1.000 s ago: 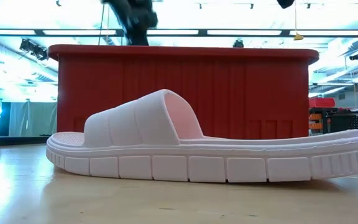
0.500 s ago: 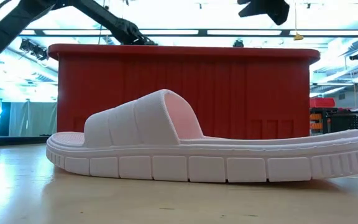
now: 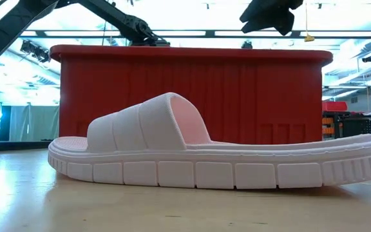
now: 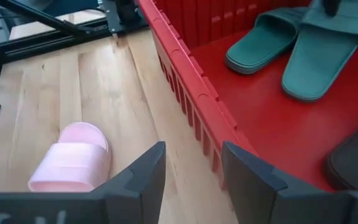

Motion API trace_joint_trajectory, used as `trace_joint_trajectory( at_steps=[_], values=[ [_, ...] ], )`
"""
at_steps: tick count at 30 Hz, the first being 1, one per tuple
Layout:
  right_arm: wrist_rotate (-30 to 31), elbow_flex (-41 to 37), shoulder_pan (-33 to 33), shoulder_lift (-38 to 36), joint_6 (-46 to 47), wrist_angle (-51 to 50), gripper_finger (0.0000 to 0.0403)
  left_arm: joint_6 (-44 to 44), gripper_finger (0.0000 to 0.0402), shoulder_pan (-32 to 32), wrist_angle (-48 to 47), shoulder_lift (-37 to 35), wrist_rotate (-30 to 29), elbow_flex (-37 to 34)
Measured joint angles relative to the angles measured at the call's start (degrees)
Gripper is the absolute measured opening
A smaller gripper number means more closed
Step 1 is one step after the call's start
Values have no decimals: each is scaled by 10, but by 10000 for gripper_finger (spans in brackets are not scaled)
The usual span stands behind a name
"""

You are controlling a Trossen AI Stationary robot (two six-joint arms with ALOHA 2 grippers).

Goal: Pick and place slides into bin
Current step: Put the green slide into the container

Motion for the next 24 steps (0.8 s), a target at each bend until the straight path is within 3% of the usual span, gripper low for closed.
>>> trace_joint_trajectory(
  at_steps=[5, 8, 12, 18, 21, 24],
  values=[
    [2, 0, 0, -11, -1, 10, 162, 33, 223, -36, -8, -1, -39, 5],
    [18, 0, 0, -17, -9, 28, 162, 34, 232, -49, -11, -1, -108, 18],
    [51, 0, -18, -27, -64, 94, 162, 42, 234, -51, -16, -1, -124, 33],
    [58, 0, -83, -29, -75, 208, 162, 43, 225, -49, -42, -1, -171, 58],
    [61, 0, -135, -24, -64, 254, 162, 43, 220, -49, -40, -1, -166, 70],
    [12, 0, -195, -16, -36, 253, 162, 42, 214, -50, -48, -1, -162, 75]
  ],
)
